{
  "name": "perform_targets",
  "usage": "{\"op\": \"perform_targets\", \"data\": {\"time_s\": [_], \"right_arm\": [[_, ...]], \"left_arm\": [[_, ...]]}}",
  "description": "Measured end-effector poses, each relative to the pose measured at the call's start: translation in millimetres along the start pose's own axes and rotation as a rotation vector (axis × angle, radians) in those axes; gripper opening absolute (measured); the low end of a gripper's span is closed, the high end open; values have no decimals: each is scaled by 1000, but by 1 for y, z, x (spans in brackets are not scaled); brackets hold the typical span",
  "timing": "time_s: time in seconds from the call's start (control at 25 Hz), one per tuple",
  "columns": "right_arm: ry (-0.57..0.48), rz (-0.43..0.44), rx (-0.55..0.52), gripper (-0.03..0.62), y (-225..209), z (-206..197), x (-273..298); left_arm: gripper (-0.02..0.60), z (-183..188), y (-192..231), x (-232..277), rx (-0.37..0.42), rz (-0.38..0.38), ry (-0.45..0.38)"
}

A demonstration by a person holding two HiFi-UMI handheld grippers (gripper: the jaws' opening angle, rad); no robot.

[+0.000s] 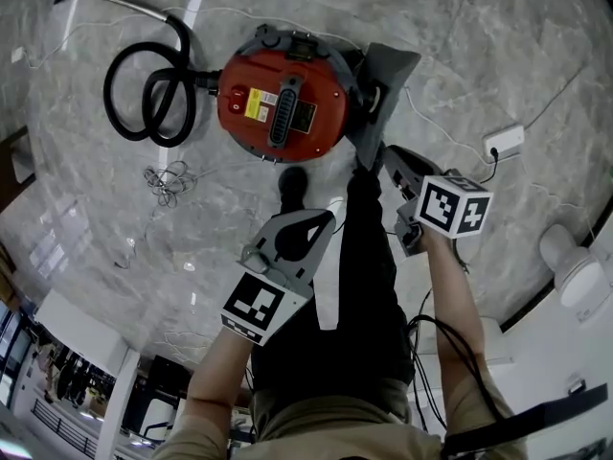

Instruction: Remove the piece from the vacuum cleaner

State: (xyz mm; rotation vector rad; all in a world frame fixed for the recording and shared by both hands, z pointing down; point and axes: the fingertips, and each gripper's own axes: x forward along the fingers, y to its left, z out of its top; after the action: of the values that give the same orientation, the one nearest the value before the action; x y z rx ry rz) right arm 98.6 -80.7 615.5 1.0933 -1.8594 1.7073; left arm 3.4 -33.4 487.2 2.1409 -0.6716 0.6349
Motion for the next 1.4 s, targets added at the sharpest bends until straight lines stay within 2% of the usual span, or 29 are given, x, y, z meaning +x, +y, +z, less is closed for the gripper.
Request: {"op": "perform_targets", "data": {"time_s": [0.08,0.2,0.24,0.4,0.64,0.8,0.92,0.96,1.08,1.4], "right_arm": [[5,-19,-3,146,-8,5,5],[13,-41,8,256,-19,13,23],[21,-58,5,270,-24,14,31],[41,-143,-11,272,-50,18,54],[106,-212,-25,272,-75,14,87],[160,-204,10,272,-81,8,100],[203,-231,-38,266,-87,5,104],[213,-246,-64,246,-90,4,104],[210,-272,-117,171,-97,4,103],[207,-254,-160,158,-97,3,101]], "left_arm": [[3,-2,-1,-1,-6,-5,1],[5,-4,4,-5,-10,-1,7],[3,-7,7,-6,-10,3,16],[3,-12,12,-8,-25,18,30],[4,-15,15,-11,-27,13,42],[3,-16,17,-14,-31,19,47],[3,-20,18,-15,-29,22,61],[3,-21,19,-16,-29,23,62],[4,-22,20,-17,-36,25,56],[3,-30,16,-18,-44,23,59]]}}
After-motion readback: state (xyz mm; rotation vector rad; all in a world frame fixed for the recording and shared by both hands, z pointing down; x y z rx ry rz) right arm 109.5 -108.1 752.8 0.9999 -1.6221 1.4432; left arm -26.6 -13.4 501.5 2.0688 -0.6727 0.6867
